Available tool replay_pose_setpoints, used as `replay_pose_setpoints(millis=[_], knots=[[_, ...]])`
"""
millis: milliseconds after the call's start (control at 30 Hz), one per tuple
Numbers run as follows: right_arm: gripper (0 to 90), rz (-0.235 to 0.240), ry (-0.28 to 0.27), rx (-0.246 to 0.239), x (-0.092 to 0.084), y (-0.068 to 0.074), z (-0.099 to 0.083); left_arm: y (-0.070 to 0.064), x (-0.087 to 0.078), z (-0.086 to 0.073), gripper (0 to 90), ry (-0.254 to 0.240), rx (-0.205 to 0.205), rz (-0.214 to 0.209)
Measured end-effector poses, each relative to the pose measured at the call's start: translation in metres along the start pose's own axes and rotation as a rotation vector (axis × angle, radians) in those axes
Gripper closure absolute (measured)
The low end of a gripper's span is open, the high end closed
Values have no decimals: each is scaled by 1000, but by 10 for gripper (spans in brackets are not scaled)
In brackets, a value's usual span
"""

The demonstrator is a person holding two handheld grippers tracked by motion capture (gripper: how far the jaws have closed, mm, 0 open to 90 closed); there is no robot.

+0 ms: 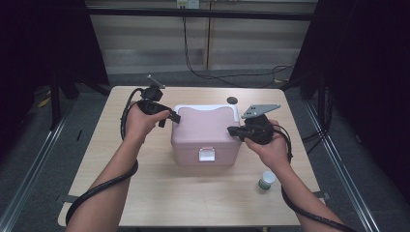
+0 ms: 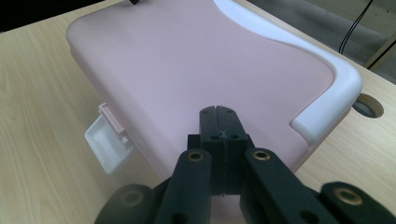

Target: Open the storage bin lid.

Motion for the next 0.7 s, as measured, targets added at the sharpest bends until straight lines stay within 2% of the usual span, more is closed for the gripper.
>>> replay_pose_setpoints(millis=[167,300,400,500,567,633,700], knots=[[900,-5,-3,28,0,0,0,-4,6,5,311,-4,-14,-20],[900,-3,4,33,0,0,0,-10,10,9,319,-6,-2,-33],[900,12,-9,56,0,-1,-1,-14,12,12,323,-4,10,-39],[900,24,-28,84,0,-2,-2,-17,12,15,311,3,25,-4],[900,24,-32,98,0,-2,-2,-19,10,17,317,1,12,-10],[900,26,-32,100,0,-2,-2,-21,7,17,318,9,27,3],[900,23,-30,106,1,-2,-2,-23,2,18,341,11,24,3]])
Point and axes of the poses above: each handheld gripper's, and its own axes: x roughly forward along the jaws, z roughly out of its top, y roughly to its left, the point moved 9 cm from there along x, roughly forward along the jaws, and after that the axes turned 6 degrees about z, right-handed, at the moved point
